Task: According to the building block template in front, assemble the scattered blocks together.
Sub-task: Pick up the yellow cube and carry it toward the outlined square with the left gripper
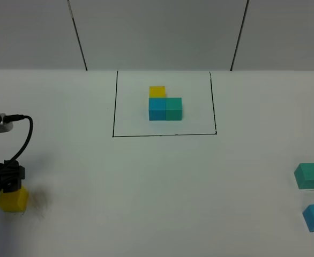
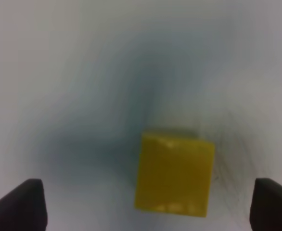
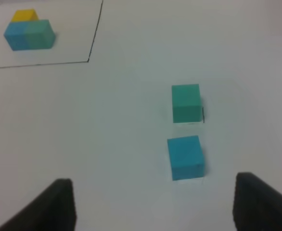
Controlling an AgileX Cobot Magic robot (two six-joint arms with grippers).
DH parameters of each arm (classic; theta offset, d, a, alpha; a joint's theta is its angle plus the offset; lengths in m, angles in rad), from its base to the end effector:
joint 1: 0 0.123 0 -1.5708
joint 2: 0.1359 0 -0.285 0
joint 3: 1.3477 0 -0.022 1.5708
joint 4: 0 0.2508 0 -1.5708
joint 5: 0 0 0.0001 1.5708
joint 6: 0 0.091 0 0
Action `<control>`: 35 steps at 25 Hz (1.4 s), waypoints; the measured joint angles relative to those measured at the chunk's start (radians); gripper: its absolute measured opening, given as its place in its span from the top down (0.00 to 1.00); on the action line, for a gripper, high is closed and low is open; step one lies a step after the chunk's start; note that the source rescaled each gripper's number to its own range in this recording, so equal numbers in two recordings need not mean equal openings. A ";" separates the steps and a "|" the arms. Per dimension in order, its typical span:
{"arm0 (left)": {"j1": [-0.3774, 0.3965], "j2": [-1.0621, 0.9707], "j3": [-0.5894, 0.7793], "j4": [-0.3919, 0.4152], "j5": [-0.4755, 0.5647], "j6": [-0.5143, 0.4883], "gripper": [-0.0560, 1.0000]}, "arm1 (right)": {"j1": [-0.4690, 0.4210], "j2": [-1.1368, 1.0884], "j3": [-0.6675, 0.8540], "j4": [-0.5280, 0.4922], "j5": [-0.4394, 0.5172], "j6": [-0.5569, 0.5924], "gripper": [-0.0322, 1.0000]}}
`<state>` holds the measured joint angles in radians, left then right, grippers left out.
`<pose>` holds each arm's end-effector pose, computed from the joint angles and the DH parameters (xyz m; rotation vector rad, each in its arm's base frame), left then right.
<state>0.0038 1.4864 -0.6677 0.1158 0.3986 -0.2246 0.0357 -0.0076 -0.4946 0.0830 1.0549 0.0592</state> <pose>0.2549 0.0051 0.1743 -0.1775 2.6908 0.0258 -0.0055 0.0064 0.2765 0.0203 2.0371 0.1588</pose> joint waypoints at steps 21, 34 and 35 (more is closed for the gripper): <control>0.000 0.171 -0.128 -0.045 0.098 0.050 0.13 | 0.000 0.000 0.002 0.000 0.000 0.000 0.39; 0.000 0.262 -0.132 -0.116 0.086 0.126 0.18 | 0.000 0.000 0.003 0.000 0.000 0.000 0.39; 0.000 0.268 -0.132 -0.116 0.081 0.126 0.19 | 0.000 0.000 0.003 0.000 0.000 0.000 0.39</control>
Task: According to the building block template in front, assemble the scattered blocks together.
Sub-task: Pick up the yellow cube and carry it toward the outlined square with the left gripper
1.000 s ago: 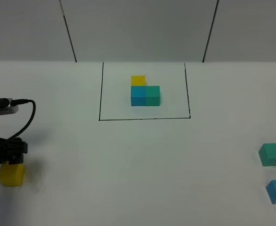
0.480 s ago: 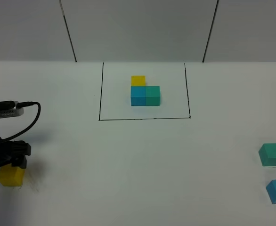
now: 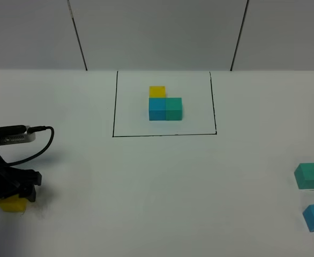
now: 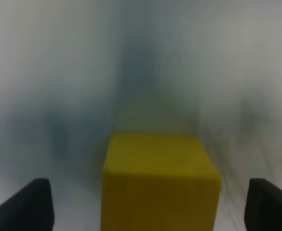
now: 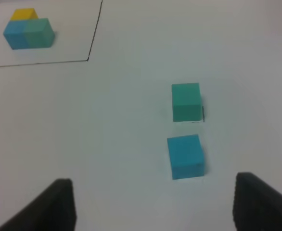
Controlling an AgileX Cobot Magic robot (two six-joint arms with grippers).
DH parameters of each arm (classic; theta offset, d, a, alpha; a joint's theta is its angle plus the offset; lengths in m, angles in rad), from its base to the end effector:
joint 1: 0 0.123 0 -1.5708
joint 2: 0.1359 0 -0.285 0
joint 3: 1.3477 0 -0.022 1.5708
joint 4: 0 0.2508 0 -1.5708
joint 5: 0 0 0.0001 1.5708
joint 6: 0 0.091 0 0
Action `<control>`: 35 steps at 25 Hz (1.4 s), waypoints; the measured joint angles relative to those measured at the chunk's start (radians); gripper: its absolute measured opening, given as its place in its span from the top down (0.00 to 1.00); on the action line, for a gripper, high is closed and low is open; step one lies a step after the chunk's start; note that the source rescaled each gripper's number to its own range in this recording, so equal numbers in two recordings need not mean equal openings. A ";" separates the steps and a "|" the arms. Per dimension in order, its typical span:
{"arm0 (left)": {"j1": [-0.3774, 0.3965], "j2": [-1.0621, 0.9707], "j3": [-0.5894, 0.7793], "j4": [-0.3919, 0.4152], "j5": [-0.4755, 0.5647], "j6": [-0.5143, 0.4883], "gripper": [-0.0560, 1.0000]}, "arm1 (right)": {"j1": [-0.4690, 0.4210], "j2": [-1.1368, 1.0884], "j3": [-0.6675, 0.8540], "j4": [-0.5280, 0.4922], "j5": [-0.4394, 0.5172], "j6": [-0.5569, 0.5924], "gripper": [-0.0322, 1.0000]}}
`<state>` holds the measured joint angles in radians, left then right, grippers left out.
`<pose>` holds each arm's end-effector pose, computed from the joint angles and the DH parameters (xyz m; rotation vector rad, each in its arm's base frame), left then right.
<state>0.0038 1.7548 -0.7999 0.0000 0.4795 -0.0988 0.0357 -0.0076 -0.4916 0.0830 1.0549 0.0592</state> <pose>0.2886 0.0011 0.1277 -0.1496 2.9144 -0.0156 -0.0052 0.0064 0.2756 0.0205 2.0401 0.1587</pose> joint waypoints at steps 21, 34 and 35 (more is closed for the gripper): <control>-0.158 0.013 -0.200 0.053 0.121 0.489 0.94 | 0.000 0.000 0.000 0.000 0.000 0.000 0.39; -0.522 0.277 -0.834 0.014 0.429 0.994 0.94 | 0.000 0.000 0.000 0.000 0.000 0.000 0.39; -0.541 0.306 -0.868 0.014 0.446 1.012 0.94 | 0.000 0.000 0.000 0.000 0.000 0.000 0.39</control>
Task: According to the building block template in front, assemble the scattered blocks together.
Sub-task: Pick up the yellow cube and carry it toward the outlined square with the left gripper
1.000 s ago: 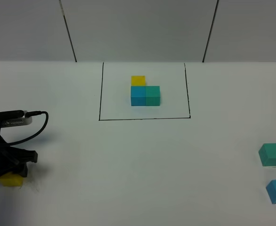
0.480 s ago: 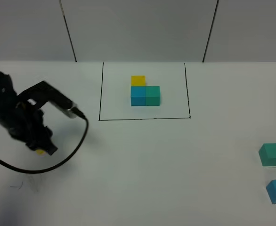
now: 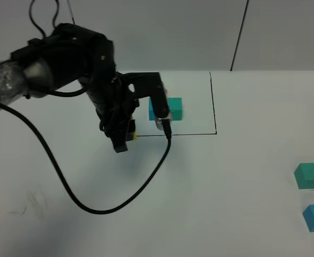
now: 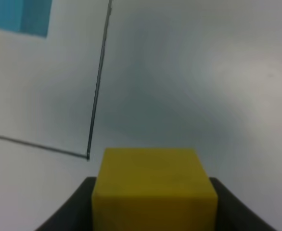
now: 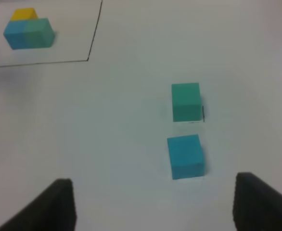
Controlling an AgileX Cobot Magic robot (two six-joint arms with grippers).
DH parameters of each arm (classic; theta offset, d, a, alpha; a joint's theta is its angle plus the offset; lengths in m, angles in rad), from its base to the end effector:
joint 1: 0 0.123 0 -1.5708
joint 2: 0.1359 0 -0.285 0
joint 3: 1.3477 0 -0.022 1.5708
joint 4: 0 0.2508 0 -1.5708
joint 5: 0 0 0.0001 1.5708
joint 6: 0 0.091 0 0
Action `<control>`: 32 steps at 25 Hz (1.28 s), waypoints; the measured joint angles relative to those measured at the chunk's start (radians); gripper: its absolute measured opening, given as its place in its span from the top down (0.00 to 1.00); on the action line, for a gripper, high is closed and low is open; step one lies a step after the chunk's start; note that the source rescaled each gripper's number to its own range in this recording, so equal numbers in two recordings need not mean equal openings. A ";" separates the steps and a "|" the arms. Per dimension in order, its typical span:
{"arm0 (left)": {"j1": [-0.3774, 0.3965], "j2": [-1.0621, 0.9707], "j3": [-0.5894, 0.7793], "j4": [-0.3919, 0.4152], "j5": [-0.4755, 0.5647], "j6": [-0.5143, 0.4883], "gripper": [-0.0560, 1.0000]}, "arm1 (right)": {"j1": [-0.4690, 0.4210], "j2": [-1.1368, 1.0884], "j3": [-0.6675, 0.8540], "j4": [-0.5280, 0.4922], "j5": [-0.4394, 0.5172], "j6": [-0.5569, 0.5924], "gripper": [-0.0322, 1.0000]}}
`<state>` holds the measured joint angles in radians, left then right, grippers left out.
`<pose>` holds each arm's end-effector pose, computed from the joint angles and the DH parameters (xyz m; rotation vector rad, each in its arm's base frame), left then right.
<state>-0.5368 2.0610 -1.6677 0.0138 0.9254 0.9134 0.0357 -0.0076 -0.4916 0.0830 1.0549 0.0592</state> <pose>0.3812 -0.2257 0.2135 1.8695 2.0961 0.1072 -0.0052 0.0064 0.2756 0.0205 2.0401 0.1587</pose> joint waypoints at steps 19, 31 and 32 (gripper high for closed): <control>-0.091 0.242 -0.077 -0.026 -0.098 0.104 0.94 | 0.000 0.000 0.000 0.000 0.000 0.000 0.39; -0.091 0.256 -0.085 -0.027 -0.134 0.131 0.94 | 0.000 0.000 0.000 0.000 0.000 0.000 0.39; -0.091 0.257 -0.085 -0.028 -0.133 0.145 0.94 | 0.000 0.000 0.000 0.000 0.000 0.000 0.39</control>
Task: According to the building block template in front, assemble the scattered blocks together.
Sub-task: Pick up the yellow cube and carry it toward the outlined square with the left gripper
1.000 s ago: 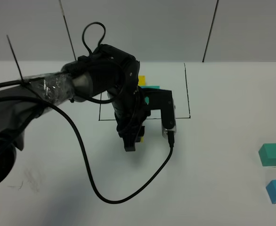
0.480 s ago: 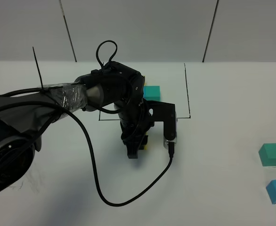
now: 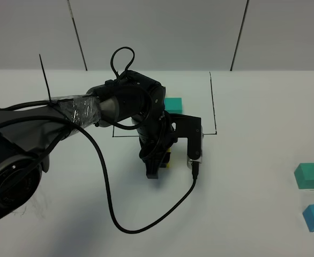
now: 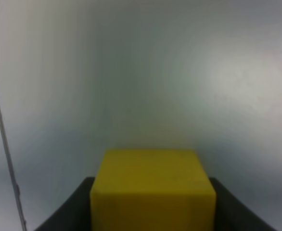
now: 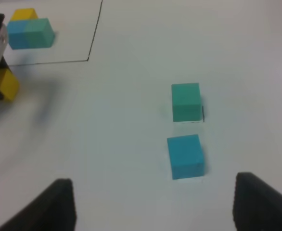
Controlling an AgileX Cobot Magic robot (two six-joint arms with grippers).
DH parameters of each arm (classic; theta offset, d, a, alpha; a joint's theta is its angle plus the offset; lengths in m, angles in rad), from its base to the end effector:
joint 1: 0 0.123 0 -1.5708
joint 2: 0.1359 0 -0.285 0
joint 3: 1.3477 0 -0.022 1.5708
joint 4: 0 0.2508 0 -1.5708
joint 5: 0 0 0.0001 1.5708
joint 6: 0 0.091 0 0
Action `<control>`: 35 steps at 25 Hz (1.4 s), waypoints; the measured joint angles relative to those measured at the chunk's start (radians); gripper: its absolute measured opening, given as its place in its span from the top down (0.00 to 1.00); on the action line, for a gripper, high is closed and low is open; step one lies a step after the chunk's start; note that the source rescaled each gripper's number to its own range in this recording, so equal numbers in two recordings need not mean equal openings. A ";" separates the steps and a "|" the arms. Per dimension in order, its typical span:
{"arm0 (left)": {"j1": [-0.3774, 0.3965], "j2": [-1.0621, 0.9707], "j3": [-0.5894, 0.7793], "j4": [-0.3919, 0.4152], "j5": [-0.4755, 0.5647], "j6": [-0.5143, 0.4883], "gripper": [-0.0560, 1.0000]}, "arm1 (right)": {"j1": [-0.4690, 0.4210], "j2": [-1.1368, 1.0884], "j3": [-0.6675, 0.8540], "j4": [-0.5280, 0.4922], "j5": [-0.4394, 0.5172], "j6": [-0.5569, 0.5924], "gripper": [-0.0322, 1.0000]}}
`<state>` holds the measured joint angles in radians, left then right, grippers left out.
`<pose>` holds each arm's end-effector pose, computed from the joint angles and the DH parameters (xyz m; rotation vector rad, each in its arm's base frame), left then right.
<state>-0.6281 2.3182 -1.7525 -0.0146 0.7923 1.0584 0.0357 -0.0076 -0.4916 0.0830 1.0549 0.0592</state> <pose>0.3877 -0.2827 0.1210 2.1165 1.9013 0.0752 -0.0052 0.0064 0.2756 0.0205 2.0401 0.1587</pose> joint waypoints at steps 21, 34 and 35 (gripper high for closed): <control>0.000 0.022 -0.005 -0.050 -0.002 -0.062 0.70 | 0.000 0.000 0.000 0.000 0.000 0.000 0.39; 0.000 -0.066 -0.092 -0.050 0.121 -0.125 0.35 | 0.000 0.000 0.000 0.000 0.000 0.000 0.39; 0.000 -0.083 -0.113 -0.050 0.143 -0.147 0.33 | 0.000 0.000 0.000 0.000 0.000 0.000 0.39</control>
<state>-0.6281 2.2353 -1.8659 -0.0645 0.9354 0.9114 0.0357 -0.0076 -0.4916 0.0830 1.0549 0.0592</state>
